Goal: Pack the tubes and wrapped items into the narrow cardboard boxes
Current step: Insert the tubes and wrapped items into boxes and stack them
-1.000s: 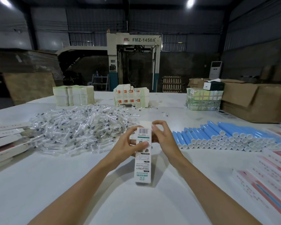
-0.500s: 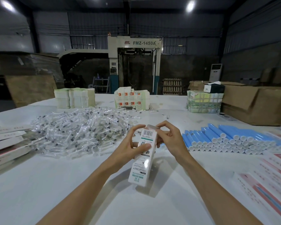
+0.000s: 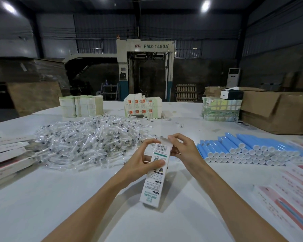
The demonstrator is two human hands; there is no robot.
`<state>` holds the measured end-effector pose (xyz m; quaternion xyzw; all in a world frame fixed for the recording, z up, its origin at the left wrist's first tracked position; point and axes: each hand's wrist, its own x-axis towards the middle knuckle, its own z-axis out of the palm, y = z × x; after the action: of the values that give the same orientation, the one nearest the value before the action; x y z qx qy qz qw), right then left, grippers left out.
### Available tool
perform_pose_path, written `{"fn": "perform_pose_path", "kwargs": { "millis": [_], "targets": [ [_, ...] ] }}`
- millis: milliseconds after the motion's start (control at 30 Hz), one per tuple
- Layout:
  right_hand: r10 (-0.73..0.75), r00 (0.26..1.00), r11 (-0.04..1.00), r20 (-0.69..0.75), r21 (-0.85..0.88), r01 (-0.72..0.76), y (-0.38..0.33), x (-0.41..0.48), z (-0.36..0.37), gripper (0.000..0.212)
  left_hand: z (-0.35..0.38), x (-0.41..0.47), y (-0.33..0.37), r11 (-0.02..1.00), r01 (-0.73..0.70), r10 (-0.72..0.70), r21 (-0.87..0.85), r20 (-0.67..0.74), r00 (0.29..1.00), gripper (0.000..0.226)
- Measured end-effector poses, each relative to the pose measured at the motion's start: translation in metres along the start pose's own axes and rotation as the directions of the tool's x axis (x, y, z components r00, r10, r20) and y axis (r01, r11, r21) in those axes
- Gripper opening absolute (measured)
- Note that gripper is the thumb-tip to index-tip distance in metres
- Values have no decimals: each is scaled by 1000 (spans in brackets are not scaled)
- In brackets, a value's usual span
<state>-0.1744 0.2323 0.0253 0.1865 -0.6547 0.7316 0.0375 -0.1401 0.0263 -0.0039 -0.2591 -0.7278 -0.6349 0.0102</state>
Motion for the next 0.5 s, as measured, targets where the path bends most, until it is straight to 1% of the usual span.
{"fn": "perform_pose_path", "kwargs": {
  "millis": [167, 333, 500],
  "targets": [
    [64, 998, 995, 21, 71, -65, 1, 2, -1, 12, -2, 1, -2, 1000, 4, -4, 15, 5, 1000, 62],
    [75, 997, 994, 35, 83, -77, 1, 2, -1, 6, -5, 2, -4, 999, 10, -11, 44, 19, 1000, 67],
    [65, 995, 992, 69, 103, -72, 1, 2, 1, 4, -8, 3, -2, 998, 23, -24, 57, 29, 999, 79]
  ]
}}
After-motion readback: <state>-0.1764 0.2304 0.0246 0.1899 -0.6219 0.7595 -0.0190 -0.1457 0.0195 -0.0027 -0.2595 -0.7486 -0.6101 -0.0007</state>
